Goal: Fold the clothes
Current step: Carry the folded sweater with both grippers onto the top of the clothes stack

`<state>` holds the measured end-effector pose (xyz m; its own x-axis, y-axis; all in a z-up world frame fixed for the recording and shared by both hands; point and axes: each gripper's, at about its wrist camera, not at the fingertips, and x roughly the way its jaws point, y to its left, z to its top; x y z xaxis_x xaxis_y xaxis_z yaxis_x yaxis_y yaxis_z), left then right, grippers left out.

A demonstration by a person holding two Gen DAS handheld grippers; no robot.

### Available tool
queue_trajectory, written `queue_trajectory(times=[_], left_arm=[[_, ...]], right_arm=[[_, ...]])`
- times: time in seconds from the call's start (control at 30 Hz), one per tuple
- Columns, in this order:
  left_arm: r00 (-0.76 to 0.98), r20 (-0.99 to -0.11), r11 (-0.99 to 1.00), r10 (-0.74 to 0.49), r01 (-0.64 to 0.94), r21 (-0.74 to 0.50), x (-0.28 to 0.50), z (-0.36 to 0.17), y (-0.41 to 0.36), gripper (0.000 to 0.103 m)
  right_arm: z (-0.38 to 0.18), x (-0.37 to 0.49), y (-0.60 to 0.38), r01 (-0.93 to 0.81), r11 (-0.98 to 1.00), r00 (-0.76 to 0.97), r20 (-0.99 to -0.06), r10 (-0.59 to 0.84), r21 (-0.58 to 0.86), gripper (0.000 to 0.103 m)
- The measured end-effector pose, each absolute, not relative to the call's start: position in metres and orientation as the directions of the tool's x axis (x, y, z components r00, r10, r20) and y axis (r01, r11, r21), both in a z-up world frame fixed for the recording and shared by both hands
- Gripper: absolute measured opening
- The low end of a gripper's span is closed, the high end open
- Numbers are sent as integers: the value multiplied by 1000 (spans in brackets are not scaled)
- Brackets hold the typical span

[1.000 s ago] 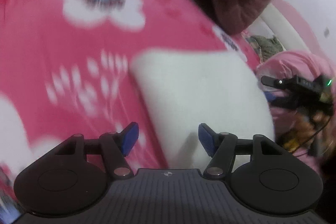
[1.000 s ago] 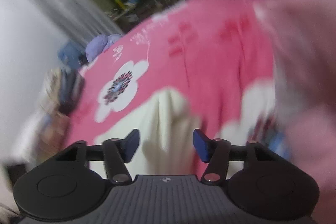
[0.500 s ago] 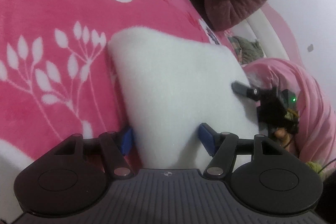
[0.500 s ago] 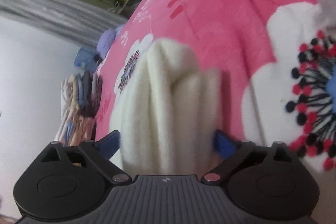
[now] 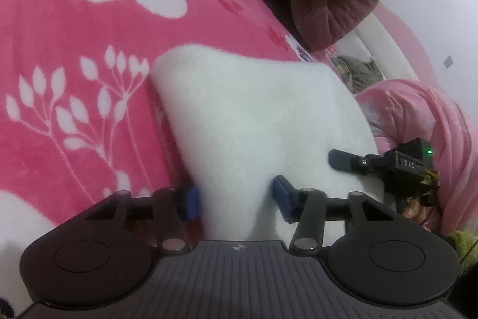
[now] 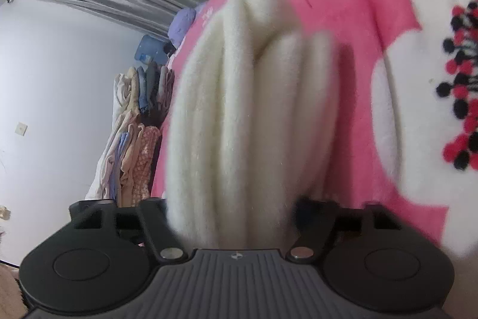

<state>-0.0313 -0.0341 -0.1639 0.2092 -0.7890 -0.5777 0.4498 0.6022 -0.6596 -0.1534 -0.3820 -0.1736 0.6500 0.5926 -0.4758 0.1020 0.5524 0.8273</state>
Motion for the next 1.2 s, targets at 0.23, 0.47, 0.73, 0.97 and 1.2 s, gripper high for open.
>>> queue_trajectory(times=[0.23, 0.47, 0.73, 0.97, 1.2], left_arm=[[263, -551, 599, -792, 503, -623, -51, -134, -38, 37], [336, -510, 604, -792, 554, -573, -74, -88, -23, 36], [555, -401, 684, -729, 551, -479, -106, 17, 45, 36], [771, -272, 781, -576, 422, -460, -137, 116, 154, 37], [918, -204, 874, -340, 228, -430, -149, 183, 256, 37]], right_arm=[[-129, -172, -364, 3, 653, 693, -473, 545, 757, 56], [-86, -188, -346, -93, 680, 718, -424, 552, 727, 55], [-1, -162, -280, -360, 673, 676, -317, 665, 646, 55], [98, -100, -178, -570, 515, 529, -193, 826, 640, 55], [132, -16, -46, -500, 261, 333, -95, 938, 826, 55]])
